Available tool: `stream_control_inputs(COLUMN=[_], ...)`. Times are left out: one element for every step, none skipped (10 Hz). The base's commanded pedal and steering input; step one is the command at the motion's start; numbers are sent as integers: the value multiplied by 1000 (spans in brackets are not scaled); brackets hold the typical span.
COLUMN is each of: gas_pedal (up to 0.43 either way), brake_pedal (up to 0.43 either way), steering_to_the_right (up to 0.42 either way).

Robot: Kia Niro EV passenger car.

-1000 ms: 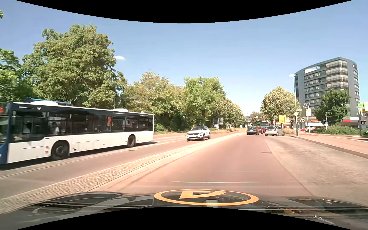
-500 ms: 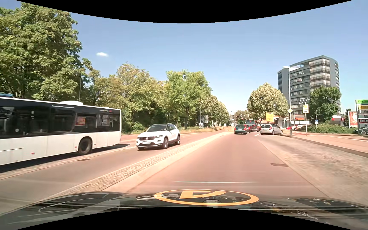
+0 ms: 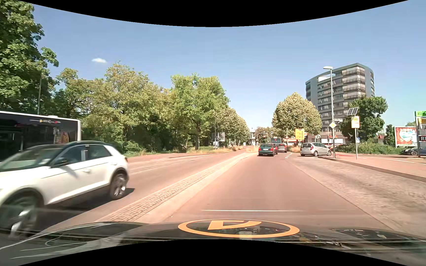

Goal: Follow the waypoints while adhering to traffic rules and regulations

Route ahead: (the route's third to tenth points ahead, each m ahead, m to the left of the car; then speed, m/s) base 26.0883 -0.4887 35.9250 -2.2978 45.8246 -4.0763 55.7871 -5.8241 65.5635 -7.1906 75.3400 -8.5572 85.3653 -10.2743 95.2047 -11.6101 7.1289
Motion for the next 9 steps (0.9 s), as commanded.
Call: stream_control_inputs(gas_pedal=[20,20,8,0,0,0,0,0,0], brake_pedal=[0,0,0,0,0,0,0,0,0], steering_to_the_right=[71,70,69,68,67,66,66,64,62])
